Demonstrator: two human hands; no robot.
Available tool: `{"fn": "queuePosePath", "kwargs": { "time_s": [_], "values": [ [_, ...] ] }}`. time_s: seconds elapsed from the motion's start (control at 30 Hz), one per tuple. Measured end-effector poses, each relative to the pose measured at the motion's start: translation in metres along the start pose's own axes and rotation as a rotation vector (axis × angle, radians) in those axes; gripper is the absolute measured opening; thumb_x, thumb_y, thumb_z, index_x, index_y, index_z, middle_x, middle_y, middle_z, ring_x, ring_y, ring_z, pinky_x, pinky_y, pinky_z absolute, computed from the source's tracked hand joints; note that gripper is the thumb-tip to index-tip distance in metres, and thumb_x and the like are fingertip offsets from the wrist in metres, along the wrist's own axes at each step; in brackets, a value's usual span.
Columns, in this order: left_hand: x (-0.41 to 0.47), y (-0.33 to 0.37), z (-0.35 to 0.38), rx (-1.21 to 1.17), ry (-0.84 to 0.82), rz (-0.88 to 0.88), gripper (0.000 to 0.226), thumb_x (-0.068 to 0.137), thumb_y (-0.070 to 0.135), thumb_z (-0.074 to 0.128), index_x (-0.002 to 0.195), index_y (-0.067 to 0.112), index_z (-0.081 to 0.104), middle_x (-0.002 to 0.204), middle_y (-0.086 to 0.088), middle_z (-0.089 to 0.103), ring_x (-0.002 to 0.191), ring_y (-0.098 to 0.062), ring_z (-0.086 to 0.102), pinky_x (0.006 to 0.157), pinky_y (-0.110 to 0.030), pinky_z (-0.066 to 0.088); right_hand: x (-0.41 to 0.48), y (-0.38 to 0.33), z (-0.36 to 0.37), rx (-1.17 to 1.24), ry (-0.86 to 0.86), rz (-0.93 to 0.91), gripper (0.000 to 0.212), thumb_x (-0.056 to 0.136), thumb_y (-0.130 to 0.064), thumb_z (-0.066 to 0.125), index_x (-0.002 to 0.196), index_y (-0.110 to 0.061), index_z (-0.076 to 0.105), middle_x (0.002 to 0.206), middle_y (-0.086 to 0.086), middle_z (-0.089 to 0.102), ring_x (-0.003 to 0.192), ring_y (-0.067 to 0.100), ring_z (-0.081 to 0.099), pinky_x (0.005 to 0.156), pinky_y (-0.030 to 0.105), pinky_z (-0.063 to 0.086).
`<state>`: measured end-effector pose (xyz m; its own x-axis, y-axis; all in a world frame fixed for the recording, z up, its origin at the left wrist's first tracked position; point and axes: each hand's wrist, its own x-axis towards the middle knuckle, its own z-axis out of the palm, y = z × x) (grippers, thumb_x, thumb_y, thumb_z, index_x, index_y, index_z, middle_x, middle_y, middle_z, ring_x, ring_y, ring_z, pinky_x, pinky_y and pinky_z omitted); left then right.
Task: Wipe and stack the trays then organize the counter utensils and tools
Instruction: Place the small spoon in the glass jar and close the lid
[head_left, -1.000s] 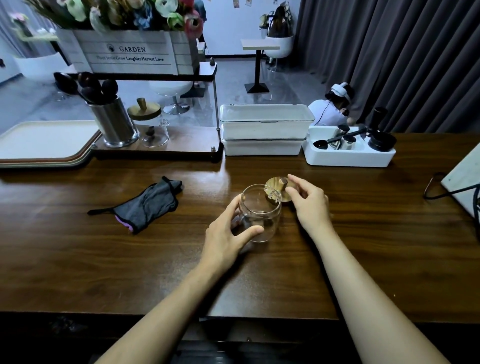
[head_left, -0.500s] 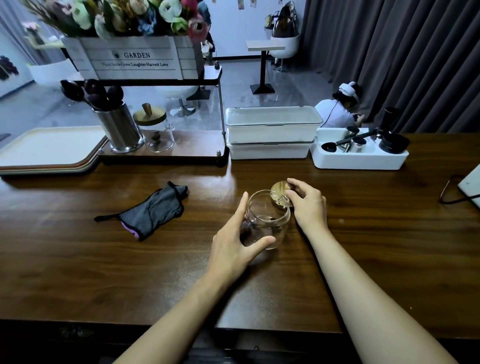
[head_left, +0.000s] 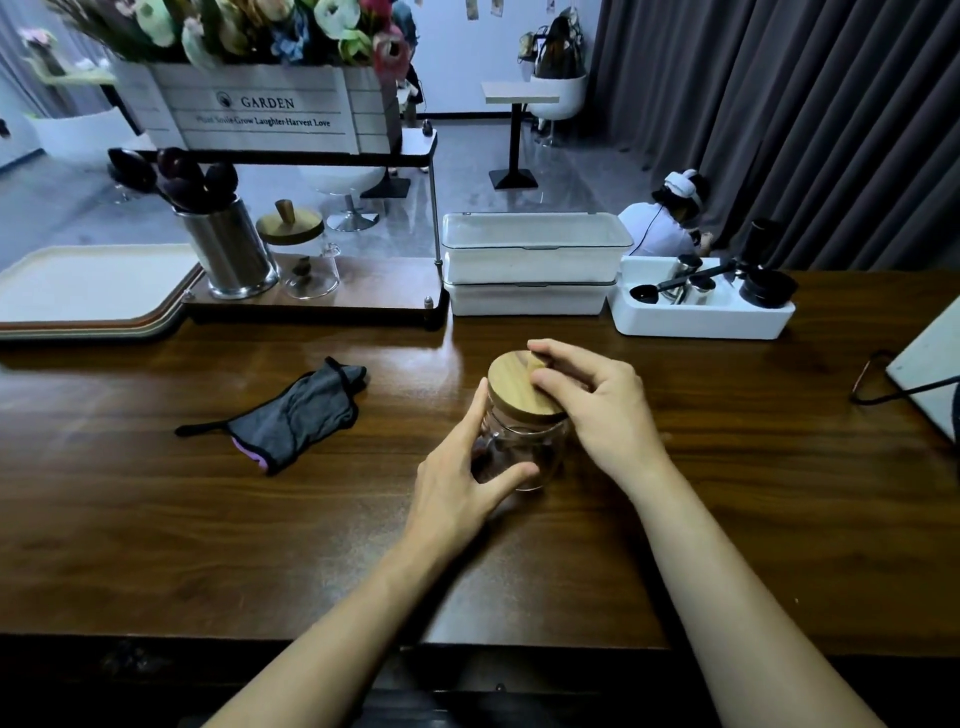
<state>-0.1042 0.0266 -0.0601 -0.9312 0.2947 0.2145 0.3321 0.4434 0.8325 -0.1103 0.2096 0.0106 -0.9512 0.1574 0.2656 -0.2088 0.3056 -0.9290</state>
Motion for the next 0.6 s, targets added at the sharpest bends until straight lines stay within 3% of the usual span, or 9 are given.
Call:
{"fn": "queuePosePath", "kwargs": {
  "time_s": [0.13, 0.3, 0.4, 0.5, 0.6],
  "values": [
    [0.000, 0.001, 0.000, 0.002, -0.010, -0.003, 0.104, 0.077, 0.064, 0.077, 0.157, 0.054, 0.013, 0.142, 0.027, 0.056, 0.128, 0.004, 0.055, 0.109, -0.037, 0.047, -0.014, -0.004, 0.003, -0.043, -0.013, 0.004, 0.031, 0.091, -0.015, 0.071, 0.117, -0.032, 0.075, 0.109, -0.022, 0.073, 0.107, -0.008, 0.064, 0.100, 0.025, 0.051],
    [-0.001, 0.000, 0.000, -0.022, 0.007, -0.007, 0.111, 0.073, 0.064, 0.081, 0.154, 0.060, 0.004, 0.135, 0.035, 0.050, 0.130, 0.001, 0.055, 0.111, -0.039, 0.047, -0.018, -0.003, 0.004, -0.129, -0.012, -0.012, 0.033, 0.093, -0.021, 0.070, 0.123, -0.034, 0.071, 0.116, -0.024, 0.070, 0.112, -0.011, 0.060, 0.103, 0.022, 0.049],
    [-0.002, 0.001, -0.002, -0.056, 0.024, 0.011, 0.112, 0.071, 0.069, 0.080, 0.155, 0.058, 0.006, 0.143, 0.031, 0.049, 0.134, 0.000, 0.051, 0.112, -0.040, 0.046, -0.022, -0.001, 0.006, -0.118, 0.003, -0.010, 0.036, 0.092, -0.021, 0.070, 0.125, -0.035, 0.070, 0.118, -0.024, 0.069, 0.114, -0.010, 0.059, 0.103, 0.020, 0.047],
    [0.001, 0.002, -0.005, -0.113, 0.063, 0.042, 0.090, 0.081, 0.073, 0.067, 0.155, 0.057, 0.018, 0.152, 0.024, 0.046, 0.140, 0.000, 0.045, 0.114, -0.043, 0.044, -0.023, 0.006, 0.008, -0.131, 0.038, 0.012, 0.037, 0.090, -0.026, 0.074, 0.125, -0.035, 0.069, 0.129, -0.018, 0.066, 0.119, -0.006, 0.057, 0.105, 0.020, 0.044],
    [0.011, 0.007, -0.008, -0.170, 0.080, 0.075, 0.065, 0.094, 0.061, 0.059, 0.153, 0.045, 0.038, 0.152, 0.025, 0.046, 0.139, -0.001, 0.046, 0.113, -0.046, 0.045, -0.025, 0.008, 0.009, -0.102, 0.066, 0.067, 0.033, 0.087, -0.031, 0.076, 0.119, -0.036, 0.071, 0.143, -0.013, 0.057, 0.128, -0.001, 0.052, 0.109, 0.023, 0.040]
  ]
}}
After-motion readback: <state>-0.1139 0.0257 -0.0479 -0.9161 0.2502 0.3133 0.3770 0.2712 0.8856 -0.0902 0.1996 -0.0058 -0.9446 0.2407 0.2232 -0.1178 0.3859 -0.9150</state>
